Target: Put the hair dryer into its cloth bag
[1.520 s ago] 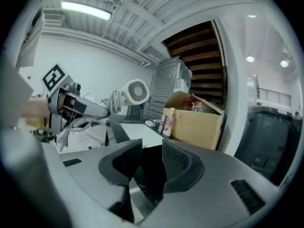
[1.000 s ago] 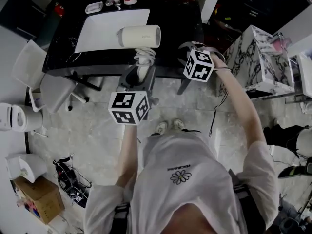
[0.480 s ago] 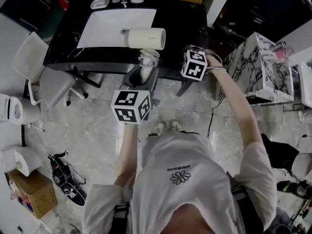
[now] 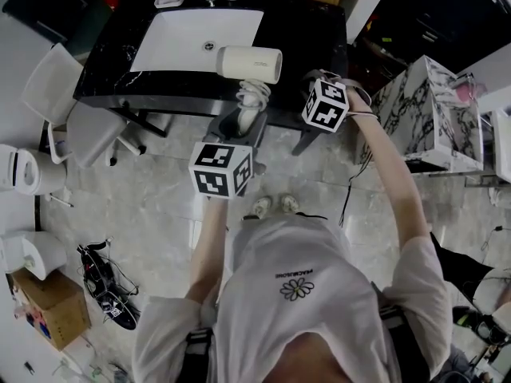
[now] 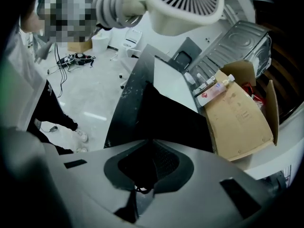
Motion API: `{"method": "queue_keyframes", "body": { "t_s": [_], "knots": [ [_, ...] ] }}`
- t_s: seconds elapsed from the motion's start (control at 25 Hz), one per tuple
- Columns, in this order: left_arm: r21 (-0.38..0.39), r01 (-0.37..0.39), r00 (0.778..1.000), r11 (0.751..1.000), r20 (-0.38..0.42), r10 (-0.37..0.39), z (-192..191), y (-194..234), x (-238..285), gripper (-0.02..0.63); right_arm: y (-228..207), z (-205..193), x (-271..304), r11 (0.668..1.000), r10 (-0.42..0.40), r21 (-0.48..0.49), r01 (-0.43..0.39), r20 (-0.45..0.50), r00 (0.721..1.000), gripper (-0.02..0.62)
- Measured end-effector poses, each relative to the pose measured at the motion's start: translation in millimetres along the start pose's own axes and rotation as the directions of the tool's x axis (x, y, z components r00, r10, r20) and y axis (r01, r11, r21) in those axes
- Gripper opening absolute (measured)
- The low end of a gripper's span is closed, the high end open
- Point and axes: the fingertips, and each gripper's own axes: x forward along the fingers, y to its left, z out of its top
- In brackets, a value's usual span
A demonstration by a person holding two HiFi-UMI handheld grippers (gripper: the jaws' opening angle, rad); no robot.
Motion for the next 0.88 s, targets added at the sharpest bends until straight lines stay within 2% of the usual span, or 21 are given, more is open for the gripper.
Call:
{"method": "queue_keyframes", "body": {
  "t_s": [0.24,0.48,0.64,0.88],
  "knots": [
    [-0.01,0.022,0.999,1.0,-0.049,-0.023,-10.7,-3.9,6.3,0.179,-31.8,12.2,-22.6,0.991,-0.094,0.102,0.084,0.101,0.99,0.025],
    [-0.087,0.103,0.989,0.991,-0.099,-0.111,-29.7,-24.1,13.7,0.178,-57.4,16.2,-43.2,0.97,-0.176,0.199,0.142,0.166,0.97,0.023],
    [-0.165,0.164,0.973,0.972,-0.136,-0.187,-47.9,-40.4,20.6,0.178,-63.4,16.3,-50.7,0.962,-0.197,0.228,0.152,0.187,0.962,0.023],
    [-0.297,0.235,0.932,0.926,-0.2,-0.301,-71.4,-54.6,31.1,0.178,-62.3,13.7,-55.4,0.953,-0.205,0.266,0.146,0.21,0.956,0.023]
  ]
}}
